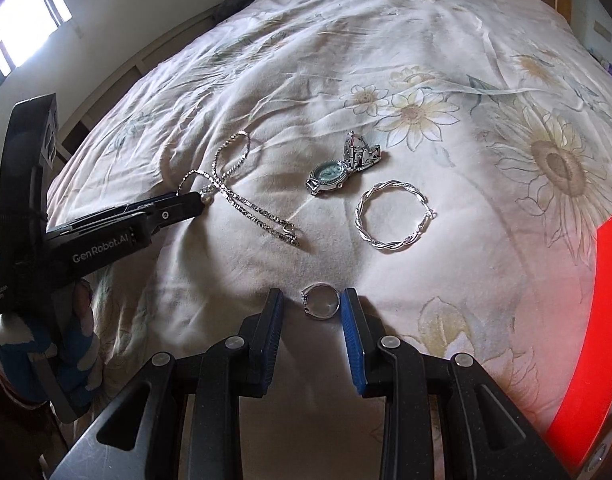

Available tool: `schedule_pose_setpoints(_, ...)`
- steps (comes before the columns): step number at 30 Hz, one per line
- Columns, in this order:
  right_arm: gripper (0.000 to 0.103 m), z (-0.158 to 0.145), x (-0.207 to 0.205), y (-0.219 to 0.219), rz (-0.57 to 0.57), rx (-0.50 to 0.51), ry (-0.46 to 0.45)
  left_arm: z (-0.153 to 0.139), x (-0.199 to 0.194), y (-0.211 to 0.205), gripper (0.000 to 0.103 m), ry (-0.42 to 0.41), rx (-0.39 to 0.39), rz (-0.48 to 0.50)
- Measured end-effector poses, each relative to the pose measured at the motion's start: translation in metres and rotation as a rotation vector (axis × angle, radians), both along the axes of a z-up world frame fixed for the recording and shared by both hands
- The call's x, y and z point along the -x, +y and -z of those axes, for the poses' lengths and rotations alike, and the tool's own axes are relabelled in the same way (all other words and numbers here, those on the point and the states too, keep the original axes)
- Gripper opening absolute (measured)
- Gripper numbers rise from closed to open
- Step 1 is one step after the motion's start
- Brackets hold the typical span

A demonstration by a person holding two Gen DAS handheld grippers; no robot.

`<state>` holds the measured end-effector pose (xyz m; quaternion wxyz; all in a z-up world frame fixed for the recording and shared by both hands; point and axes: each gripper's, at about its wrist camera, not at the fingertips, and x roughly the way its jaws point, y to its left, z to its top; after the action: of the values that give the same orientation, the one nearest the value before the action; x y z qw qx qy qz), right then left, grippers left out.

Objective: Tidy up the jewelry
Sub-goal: 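Move the right tool to the small silver ring and close on it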

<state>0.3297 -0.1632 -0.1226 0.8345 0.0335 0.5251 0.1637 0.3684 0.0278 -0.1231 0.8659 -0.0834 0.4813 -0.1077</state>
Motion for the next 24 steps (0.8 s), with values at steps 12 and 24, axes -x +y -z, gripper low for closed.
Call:
schedule_pose_setpoints(12, 0.03, 0.001, 0.001, 0.0, 0.003, -0.01, -0.001, 0.003, -0.005, 0.019, 0.028, 0.032, 0.171, -0.057)
schedule_pose_setpoints(24, 0.02, 0.005, 0.0, 0.009, -0.006, 0.039, -0.015, 0.009, -0.01, 0.004, 0.002, 0.051, -0.009, -0.098)
